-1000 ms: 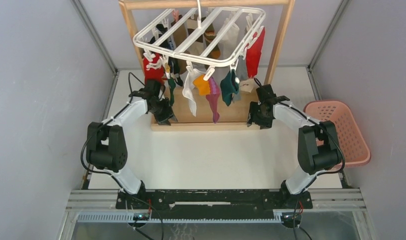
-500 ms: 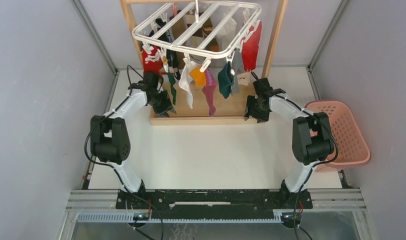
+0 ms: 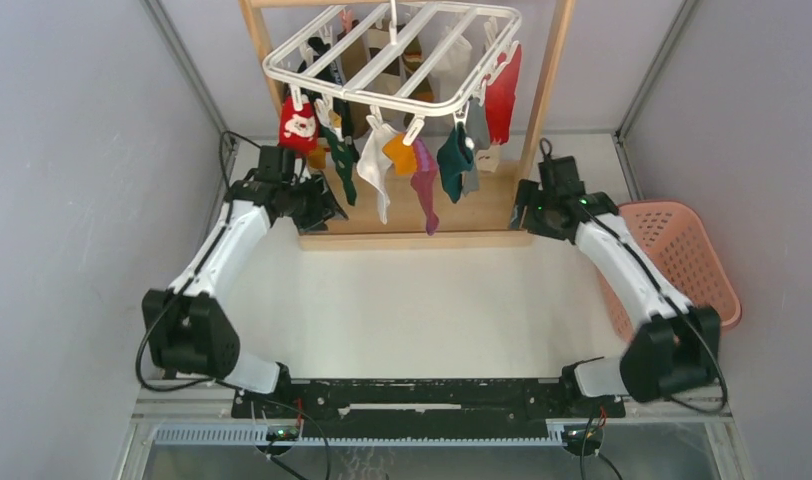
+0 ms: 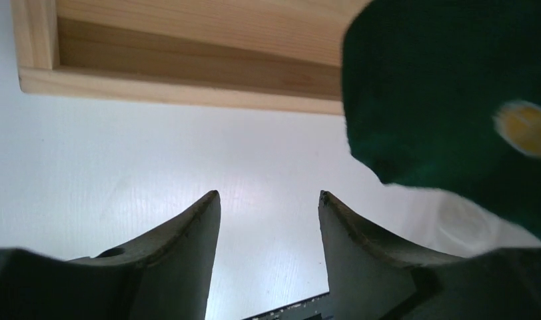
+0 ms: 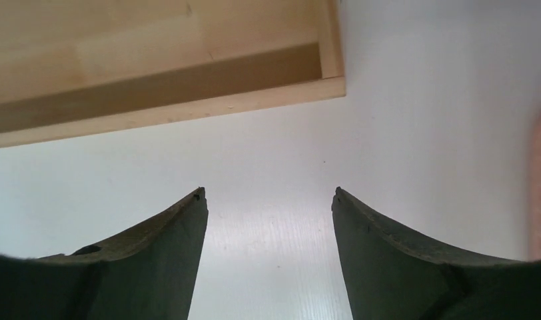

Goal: Remove the socks clipped to the hanger
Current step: Move the clothesline to the center of the board, then move the bin to the center of the board.

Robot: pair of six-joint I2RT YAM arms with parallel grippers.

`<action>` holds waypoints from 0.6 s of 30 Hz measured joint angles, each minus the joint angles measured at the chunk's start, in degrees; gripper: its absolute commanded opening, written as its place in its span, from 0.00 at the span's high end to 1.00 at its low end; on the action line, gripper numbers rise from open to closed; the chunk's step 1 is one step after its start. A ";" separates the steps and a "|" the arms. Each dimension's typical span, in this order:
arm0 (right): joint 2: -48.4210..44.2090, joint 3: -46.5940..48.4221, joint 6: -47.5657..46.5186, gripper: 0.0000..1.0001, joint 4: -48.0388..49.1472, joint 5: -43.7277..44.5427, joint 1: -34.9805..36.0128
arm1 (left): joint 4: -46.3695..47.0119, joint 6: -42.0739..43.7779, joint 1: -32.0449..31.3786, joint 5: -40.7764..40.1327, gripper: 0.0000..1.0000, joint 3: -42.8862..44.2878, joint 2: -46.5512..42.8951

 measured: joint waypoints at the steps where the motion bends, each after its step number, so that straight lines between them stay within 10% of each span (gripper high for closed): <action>1: -3.37 0.00 0.00 0.22 -0.44 0.90 -0.02 | 0.17 -0.07 0.00 0.28 0.34 -1.22 -2.71; 4: -11.89 0.04 0.04 0.20 -2.27 3.32 -0.98 | 0.42 0.13 -0.02 1.11 0.01 -3.85 -8.00; 18: -17.38 -0.13 0.20 0.19 -8.17 13.25 -18.36 | 0.59 1.11 -1.57 3.32 0.00 -11.58 -22.93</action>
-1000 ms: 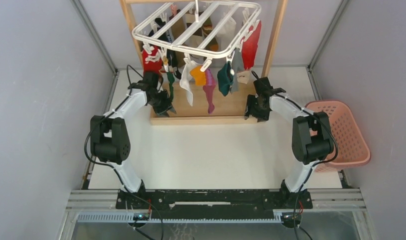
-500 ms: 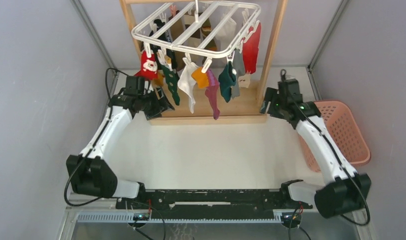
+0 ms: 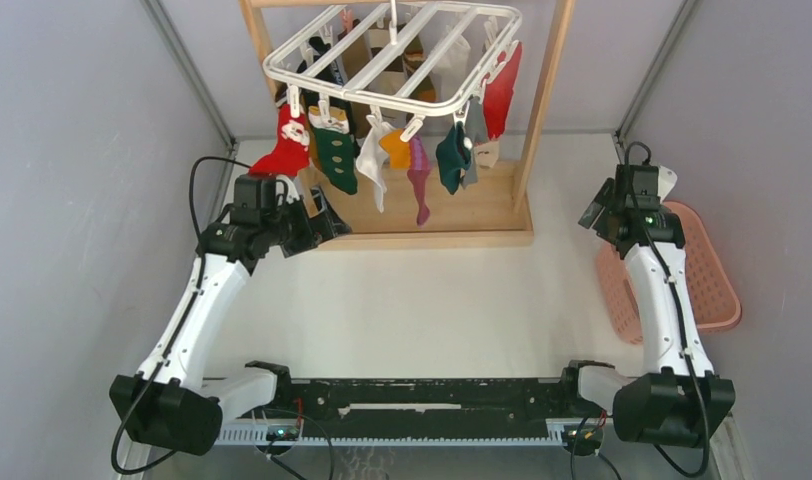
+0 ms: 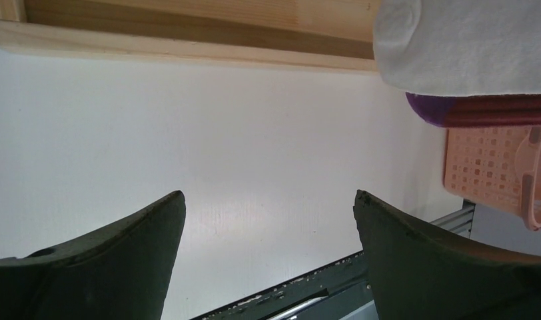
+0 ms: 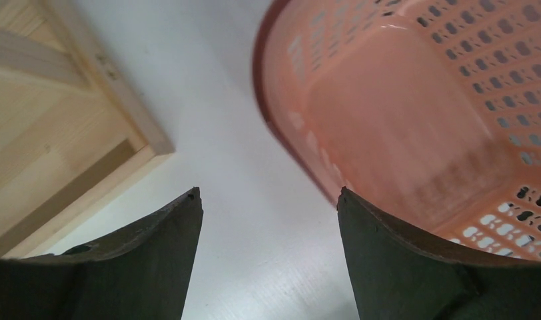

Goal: Remove the socks clipped to the hanger
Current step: Move the bin to the center of the board.

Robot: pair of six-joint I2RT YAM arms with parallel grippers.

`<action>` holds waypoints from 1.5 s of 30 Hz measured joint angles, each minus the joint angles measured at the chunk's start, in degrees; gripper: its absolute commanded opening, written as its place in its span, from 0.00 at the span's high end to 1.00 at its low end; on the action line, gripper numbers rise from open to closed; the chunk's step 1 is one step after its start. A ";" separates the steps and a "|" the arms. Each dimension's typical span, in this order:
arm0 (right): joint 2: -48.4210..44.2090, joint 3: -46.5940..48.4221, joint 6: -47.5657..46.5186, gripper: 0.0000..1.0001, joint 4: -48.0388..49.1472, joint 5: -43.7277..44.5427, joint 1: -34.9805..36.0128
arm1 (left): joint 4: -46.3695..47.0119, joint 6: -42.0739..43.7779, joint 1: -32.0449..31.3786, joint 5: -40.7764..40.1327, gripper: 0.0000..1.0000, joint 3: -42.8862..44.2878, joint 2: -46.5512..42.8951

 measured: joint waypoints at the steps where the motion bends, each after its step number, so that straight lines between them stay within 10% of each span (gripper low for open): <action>1: 0.61 -0.02 0.04 0.19 -0.15 0.42 -0.61 | 0.07 0.22 -0.07 0.22 0.00 -0.26 -0.48; 19: 10.32 -3.67 0.11 0.29 0.02 -0.28 -5.18 | 0.13 3.08 -0.31 2.34 0.00 -2.95 -3.80; 29: 9.53 -4.87 0.07 1.00 0.74 -1.55 -2.75 | 1.05 3.28 -0.35 2.32 0.00 -4.44 -5.57; 45: -1.49 0.68 -0.39 1.00 -7.85 -1.11 27.26 | 1.31 3.23 -0.72 1.73 0.01 -4.44 -7.17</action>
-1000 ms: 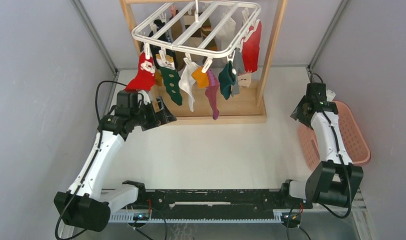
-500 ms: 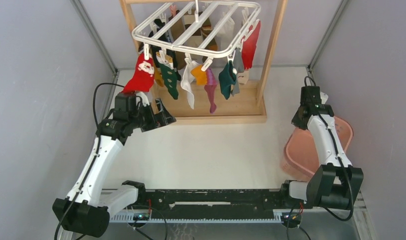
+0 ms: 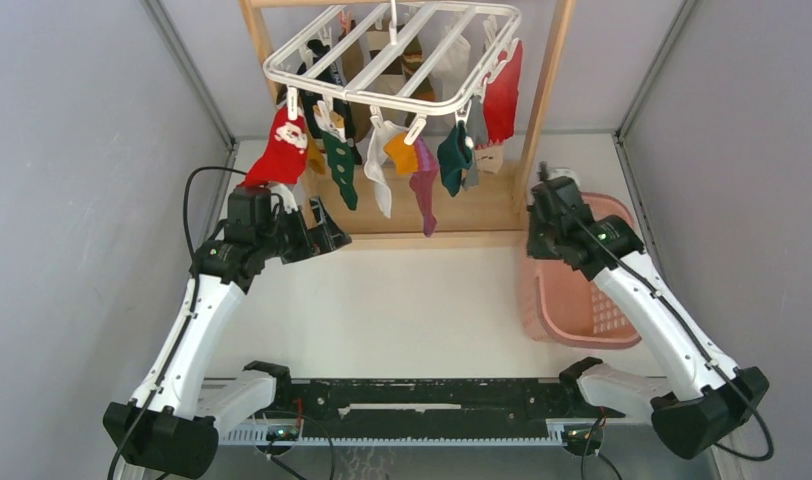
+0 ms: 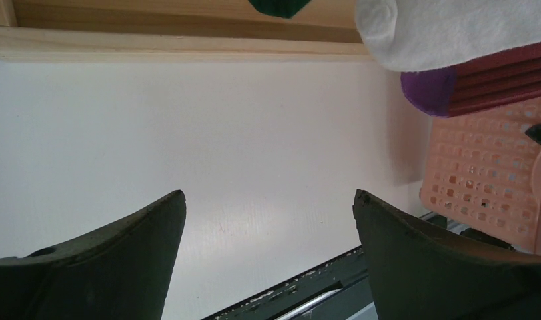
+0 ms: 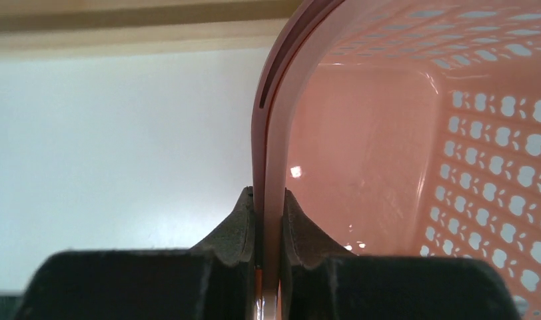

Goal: Remove the socks clipped to the hanger
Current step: Move the bin to the center of the board.

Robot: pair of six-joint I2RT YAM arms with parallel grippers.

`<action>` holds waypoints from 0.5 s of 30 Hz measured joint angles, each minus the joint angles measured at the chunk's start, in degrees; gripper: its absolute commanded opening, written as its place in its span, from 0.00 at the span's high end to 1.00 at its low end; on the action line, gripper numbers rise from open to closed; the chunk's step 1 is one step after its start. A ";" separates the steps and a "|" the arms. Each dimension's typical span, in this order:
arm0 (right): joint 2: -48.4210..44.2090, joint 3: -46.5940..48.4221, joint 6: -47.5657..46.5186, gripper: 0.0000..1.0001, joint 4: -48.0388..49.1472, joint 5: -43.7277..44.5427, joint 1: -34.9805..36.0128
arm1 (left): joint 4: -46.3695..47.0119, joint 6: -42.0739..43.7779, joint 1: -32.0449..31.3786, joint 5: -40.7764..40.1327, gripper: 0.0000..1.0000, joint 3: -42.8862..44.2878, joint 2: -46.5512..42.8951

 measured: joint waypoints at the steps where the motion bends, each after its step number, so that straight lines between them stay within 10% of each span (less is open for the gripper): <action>1: 0.17 1.81 -0.48 1.00 -0.66 0.31 4.02 | 0.00 -0.02 0.00 -0.11 0.01 0.00 0.00; 7: 6.01 7.08 -6.60 1.00 -0.33 4.20 30.16 | 0.00 -0.44 -0.33 -1.38 0.01 0.00 -0.33; 15: 18.51 6.49 -19.12 1.00 5.14 6.29 47.56 | -0.02 -0.61 -0.63 -3.15 0.01 -1.46 -2.56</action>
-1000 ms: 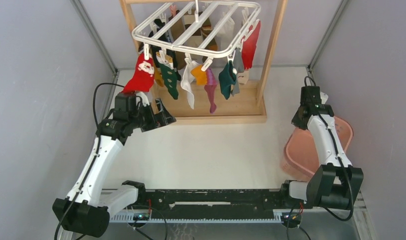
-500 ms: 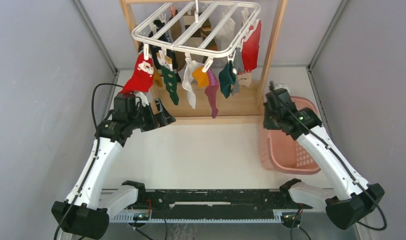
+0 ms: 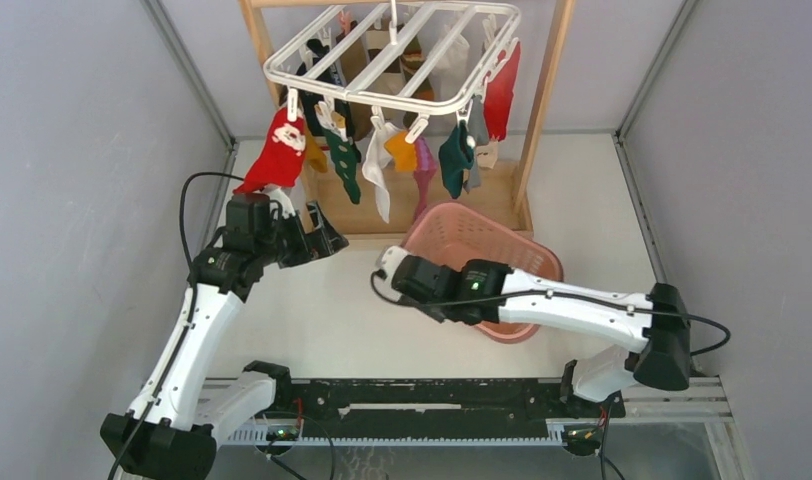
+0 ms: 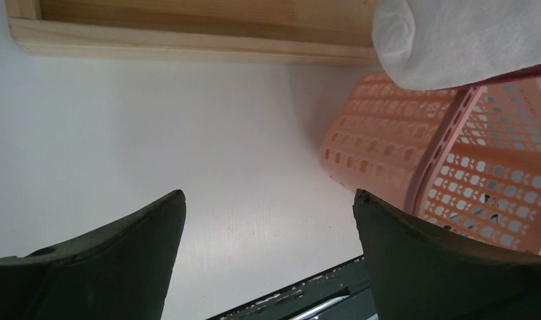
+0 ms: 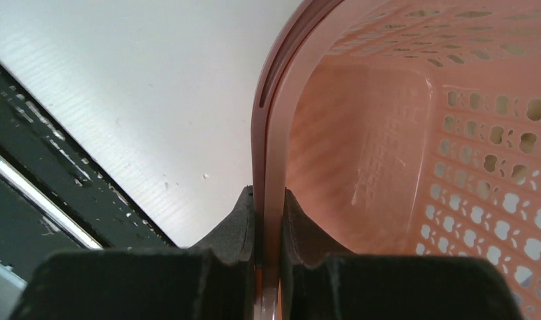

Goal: Remove the socks clipped to the hanger
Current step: Move the bin to the center of the board.

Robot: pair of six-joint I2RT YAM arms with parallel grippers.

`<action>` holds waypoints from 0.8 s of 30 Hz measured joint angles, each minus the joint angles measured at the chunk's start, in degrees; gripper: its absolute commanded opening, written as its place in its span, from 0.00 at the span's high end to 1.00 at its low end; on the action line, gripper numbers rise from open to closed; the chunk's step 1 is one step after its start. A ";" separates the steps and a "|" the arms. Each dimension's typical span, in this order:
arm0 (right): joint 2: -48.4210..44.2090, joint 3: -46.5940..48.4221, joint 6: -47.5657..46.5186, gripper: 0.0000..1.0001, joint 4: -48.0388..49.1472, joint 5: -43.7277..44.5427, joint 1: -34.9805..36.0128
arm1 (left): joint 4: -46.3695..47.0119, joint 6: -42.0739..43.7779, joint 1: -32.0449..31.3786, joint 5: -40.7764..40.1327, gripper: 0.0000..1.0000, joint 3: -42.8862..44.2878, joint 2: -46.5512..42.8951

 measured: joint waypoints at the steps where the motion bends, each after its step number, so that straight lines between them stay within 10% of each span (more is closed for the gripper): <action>1: 0.94 -0.02 -1.77 1.00 1.29 -0.35 0.76 | 0.00 -0.02 -0.02 -0.17 0.01 -0.33 -0.22; 17: 13.60 5.99 -20.94 0.66 11.54 -18.99 4.83 | -0.04 -1.07 -0.09 -1.51 0.03 -2.32 -2.01; 22: 13.57 6.05 -21.22 0.02 11.91 -18.93 4.04 | 0.63 -1.60 -0.11 -2.60 0.03 -4.13 -3.02; 24: 13.55 6.05 -21.27 0.00 12.46 -18.49 3.96 | 0.87 -1.97 -0.11 -3.06 0.02 -4.87 -3.08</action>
